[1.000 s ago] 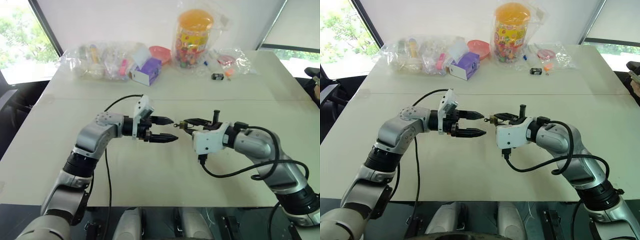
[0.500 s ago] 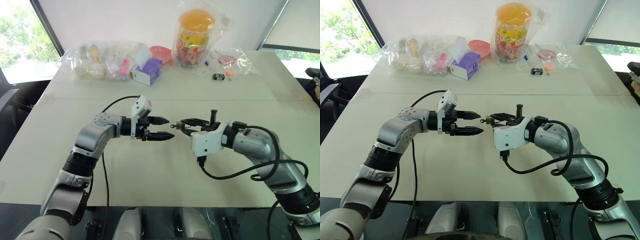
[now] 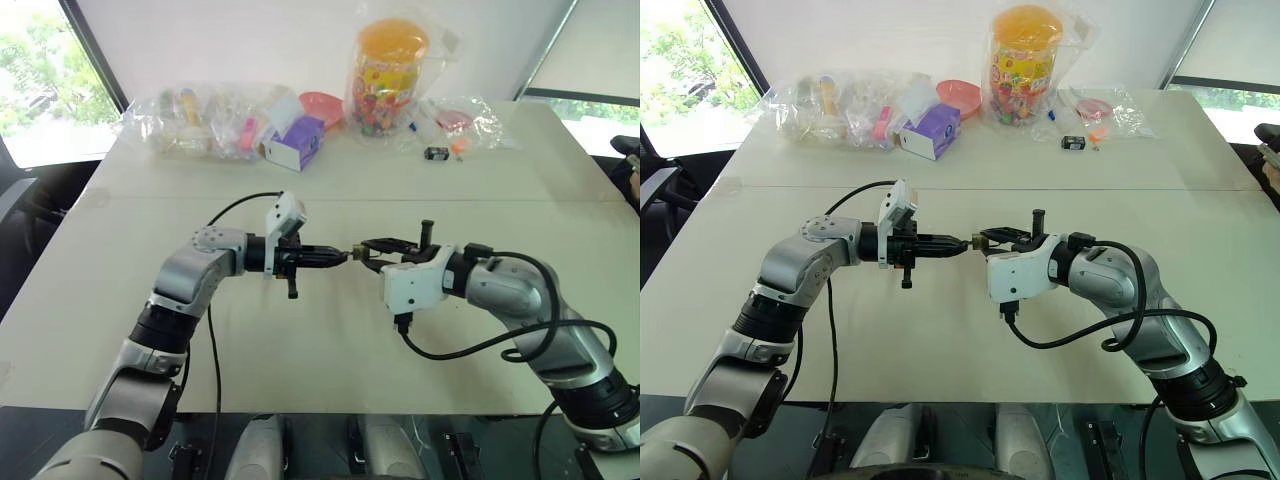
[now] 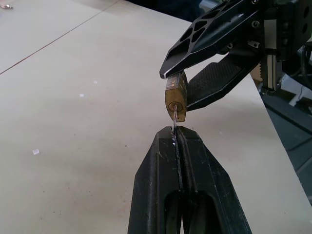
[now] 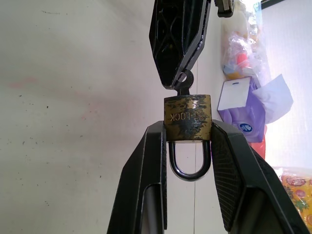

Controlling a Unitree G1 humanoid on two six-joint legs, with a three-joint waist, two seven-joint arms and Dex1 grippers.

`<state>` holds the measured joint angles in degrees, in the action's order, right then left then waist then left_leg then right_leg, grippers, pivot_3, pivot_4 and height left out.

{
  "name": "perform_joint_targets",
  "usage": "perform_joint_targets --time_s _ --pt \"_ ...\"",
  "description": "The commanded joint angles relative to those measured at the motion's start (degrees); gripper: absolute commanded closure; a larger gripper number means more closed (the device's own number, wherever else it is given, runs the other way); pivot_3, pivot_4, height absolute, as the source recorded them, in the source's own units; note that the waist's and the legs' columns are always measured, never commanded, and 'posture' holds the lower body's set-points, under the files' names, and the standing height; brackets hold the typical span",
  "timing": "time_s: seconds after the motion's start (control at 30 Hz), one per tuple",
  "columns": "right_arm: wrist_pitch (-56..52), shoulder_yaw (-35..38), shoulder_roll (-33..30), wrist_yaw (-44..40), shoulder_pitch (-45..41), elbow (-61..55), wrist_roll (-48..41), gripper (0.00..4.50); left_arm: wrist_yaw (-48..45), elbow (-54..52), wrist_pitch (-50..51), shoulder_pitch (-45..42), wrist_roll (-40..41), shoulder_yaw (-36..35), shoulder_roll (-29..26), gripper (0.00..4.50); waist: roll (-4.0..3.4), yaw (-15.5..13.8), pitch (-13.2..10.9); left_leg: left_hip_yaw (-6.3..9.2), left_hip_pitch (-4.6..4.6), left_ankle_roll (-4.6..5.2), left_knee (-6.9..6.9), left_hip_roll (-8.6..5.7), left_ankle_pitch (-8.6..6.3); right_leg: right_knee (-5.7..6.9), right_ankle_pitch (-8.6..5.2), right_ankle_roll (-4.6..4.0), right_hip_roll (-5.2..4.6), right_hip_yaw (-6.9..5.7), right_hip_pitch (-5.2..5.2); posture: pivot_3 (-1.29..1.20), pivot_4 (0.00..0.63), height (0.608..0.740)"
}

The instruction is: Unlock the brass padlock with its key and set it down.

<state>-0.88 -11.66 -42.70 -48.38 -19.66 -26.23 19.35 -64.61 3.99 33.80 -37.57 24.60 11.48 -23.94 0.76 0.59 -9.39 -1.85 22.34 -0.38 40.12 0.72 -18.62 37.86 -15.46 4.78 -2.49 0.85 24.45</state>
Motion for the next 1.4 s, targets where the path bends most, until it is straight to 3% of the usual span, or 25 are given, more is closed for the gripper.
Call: perform_joint_targets --time_s 0.03,0.07,0.2,0.43,0.53,0.67,1.0,1.4 --pt "0.2 0.3 0.0 -0.3 -0.3 -3.0 -0.5 3.84 0.2 -0.9 -1.2 -1.7 0.2 -1.1 0.3 3.94 0.0 0.0 0.0 0.0 0.0 0.0 0.0 0.0 0.0 0.0 0.0 0.0 0.0 0.0 0.0 0.0 0.15 0.735" --pt "0.2 0.3 0.0 -0.4 -0.3 -3.0 -0.5 3.84 0.3 -0.9 -1.2 -1.7 0.2 -1.1 0.4 3.68 0.0 0.0 0.0 0.0 0.0 0.0 0.0 0.0 0.0 0.0 0.0 0.0 0.0 0.0 0.0 0.0 0.15 0.735" --pt "0.1 0.2 -0.1 -0.5 -0.4 -3.0 -0.4 3.84 0.8 -0.5 -2.3 -1.9 -0.5 -0.9 0.6 1.73 0.0 0.0 0.0 0.0 0.0 0.0 0.0 0.0 0.0 0.0 0.0 0.0 0.0 0.0 0.0 0.0 0.15 0.735" --pt "0.0 0.3 -0.1 -0.6 -0.4 -3.1 -0.5 3.84 -0.1 -1.0 -2.3 -1.4 0.0 -0.7 0.2 1.73 0.0 0.0 0.0 0.0 0.0 0.0 0.0 0.0 0.0 0.0 0.0 0.0 0.0 0.0 0.0 0.0 0.15 0.735" --pt "0.1 0.4 -0.2 -0.7 -0.4 -3.0 -0.5 3.84 -0.2 -0.9 -2.2 -1.4 0.2 -0.8 0.2 2.56 0.0 0.0 0.0 0.0 0.0 0.0 0.0 0.0 0.0 0.0 0.0 0.0 0.0 0.0 0.0 0.0 0.15 0.735" --pt "0.1 0.4 -0.1 -0.8 -0.6 -2.9 -0.5 3.84 -0.2 -1.0 -2.1 -1.3 0.1 -0.9 0.2 4.47 0.0 0.0 0.0 0.0 0.0 0.0 0.0 0.0 0.0 0.0 0.0 0.0 0.0 0.0 0.0 0.0 0.15 0.735" --pt "-1.7 0.6 0.7 -1.3 -0.9 -3.3 -1.8 3.84 -0.1 -1.4 -3.6 -0.8 -1.3 -0.1 -0.2 4.47 0.0 0.0 0.0 0.0 0.0 0.0 0.0 0.0 0.0 0.0 0.0 0.0 0.0 0.0 0.0 0.0 0.15 0.735" --pt "-32.8 2.8 6.5 -7.2 -0.4 -12.4 -19.4 3.84 -0.2 0.2 -24.9 0.9 -10.1 2.4 0.7 4.47 0.0 -0.1 0.0 0.01 0.0 0.0 0.0 0.0 0.0 0.0 0.0 0.0 -0.04 0.0 0.0 0.0 0.15 0.735"
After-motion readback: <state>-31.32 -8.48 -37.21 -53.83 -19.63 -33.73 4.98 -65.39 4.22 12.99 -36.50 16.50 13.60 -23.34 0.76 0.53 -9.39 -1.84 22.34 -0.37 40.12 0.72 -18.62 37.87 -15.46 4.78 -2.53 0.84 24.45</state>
